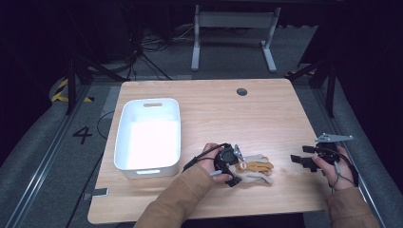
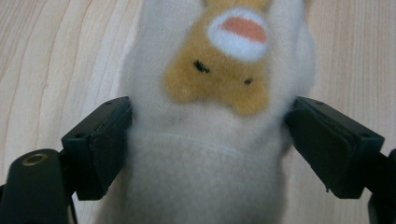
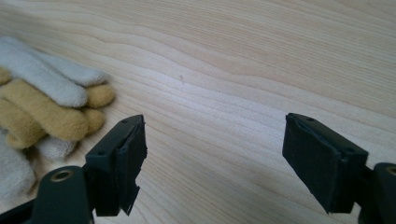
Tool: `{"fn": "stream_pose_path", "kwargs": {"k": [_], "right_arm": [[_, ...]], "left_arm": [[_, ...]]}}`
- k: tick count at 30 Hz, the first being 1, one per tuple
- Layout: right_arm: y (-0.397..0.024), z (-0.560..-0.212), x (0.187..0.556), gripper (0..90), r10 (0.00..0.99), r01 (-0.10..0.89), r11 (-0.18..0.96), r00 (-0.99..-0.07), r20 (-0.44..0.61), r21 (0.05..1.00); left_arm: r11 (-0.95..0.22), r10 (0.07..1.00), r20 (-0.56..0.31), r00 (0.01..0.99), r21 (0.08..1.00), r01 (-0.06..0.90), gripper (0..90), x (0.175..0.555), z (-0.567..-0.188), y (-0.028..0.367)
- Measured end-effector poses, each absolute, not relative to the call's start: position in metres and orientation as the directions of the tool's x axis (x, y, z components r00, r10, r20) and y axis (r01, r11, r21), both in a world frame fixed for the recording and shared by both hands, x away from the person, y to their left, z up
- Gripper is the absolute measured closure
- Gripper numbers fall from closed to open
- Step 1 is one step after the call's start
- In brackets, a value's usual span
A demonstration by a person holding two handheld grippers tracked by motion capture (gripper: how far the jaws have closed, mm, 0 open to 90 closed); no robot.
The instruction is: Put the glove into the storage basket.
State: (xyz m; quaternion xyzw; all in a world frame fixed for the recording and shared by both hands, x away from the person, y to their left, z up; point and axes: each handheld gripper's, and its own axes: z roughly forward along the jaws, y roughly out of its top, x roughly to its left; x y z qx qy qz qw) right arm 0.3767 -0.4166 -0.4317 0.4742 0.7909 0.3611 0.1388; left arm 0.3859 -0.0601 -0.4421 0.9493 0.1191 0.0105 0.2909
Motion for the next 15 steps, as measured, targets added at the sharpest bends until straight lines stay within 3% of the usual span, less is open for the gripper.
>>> {"fn": "stream_pose_path", "kwargs": {"k": [15], "right_arm": [[-0.417,-0.434,0.377,21.1,0.851,0.65,0.295,-0.512,0.117,0.701]], "left_arm": [[-0.793,0.216,-0.031,0.976,0.578,0.194,12.1,0.389,-0.457,-0.069]]}}
